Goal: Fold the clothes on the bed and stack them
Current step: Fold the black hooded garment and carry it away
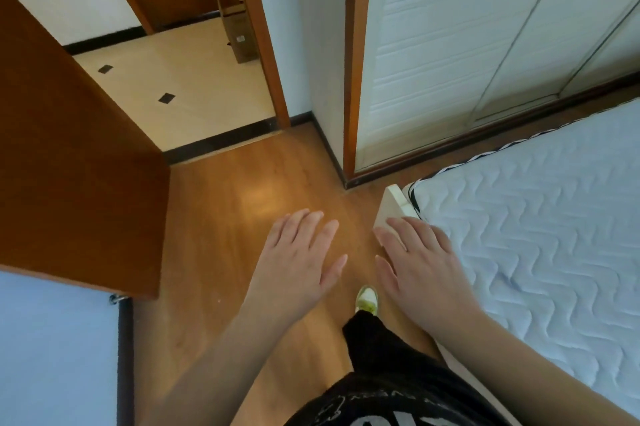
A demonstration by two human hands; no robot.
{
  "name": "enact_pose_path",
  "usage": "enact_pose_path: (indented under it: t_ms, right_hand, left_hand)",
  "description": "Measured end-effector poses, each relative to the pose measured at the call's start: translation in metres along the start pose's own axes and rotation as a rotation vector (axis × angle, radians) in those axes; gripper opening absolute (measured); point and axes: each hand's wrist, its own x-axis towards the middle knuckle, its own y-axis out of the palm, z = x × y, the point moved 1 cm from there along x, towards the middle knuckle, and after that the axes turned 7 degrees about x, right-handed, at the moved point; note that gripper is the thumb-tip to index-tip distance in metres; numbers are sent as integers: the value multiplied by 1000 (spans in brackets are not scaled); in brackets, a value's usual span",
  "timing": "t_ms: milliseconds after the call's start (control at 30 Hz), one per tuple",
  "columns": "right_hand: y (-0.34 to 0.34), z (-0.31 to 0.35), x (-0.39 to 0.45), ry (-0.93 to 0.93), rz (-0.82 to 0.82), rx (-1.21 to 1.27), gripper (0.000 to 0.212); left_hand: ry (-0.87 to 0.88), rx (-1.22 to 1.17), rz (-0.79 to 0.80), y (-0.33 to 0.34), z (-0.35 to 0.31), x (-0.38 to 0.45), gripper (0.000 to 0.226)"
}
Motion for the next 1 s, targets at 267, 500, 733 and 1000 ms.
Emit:
enact_pose_path:
  t_ms: [267, 500, 733, 1000]
  right_hand:
    - [26, -77, 123, 122, 18, 24, 40]
    - [28, -131, 206, 180, -20, 44, 41]
    - [49, -173, 274, 311, 3, 7, 42]
    - [62, -223, 377, 483, -64, -77, 45]
  left_hand:
    - [95, 36, -1, 15, 17, 159, 51]
    - [188, 62, -57, 21, 26, 275, 47]
    - [340, 12, 3, 43, 47, 386, 51]
    - [603, -59, 54, 70, 71, 539, 52]
